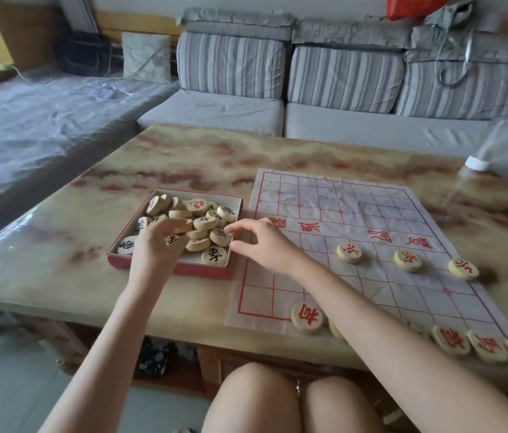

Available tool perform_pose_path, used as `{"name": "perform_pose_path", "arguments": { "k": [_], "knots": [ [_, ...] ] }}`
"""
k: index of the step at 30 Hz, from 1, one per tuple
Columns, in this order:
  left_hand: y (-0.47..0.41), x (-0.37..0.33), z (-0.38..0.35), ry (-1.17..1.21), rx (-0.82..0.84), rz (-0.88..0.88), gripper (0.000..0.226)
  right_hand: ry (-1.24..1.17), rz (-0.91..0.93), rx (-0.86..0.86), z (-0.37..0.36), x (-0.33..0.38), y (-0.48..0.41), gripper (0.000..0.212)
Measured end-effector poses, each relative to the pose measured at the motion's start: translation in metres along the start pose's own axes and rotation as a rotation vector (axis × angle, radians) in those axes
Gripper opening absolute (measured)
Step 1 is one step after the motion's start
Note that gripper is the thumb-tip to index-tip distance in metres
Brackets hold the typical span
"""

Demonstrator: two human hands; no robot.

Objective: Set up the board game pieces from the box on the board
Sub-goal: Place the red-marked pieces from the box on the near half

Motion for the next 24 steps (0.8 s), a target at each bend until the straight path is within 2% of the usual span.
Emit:
{"name": "perform_pose_path", "arguments": {
  "k": [5,9,14,19,24],
  "knots": [
    [-0.014,0.018,0.006,-0.077,-0.061,0.016,0.033,-0.042,0.01,-0.01,-0.019,0.006,-0.029,0.026],
    [-0.03,0.027,0.002,-0.099,-0.045,0.106,0.047,-0.091,0.01,-0.017,-0.032,0.015,-0.058,0.027],
    [-0.044,0.028,-0.006,-0.138,-0.04,0.123,0.044,0.027,0.006,-0.066,-0.041,0.029,-0.102,0.028],
    [-0.05,0.034,-0.01,-0.174,-0.047,0.149,0.055,0.125,-0.112,0.084,-0.057,0.031,-0.133,0.031],
    [-0.048,0.033,-0.004,-0.196,-0.04,0.111,0.056,0.327,-0.105,0.216,-0.069,0.024,-0.145,0.041]
  ]
}}
Point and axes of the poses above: each hand's wrist, its own y-axis away from the middle knuckle, its own z-axis out of the back of the hand, x = y × z, the point moved 5 cm from there along -y, towards the middle knuckle
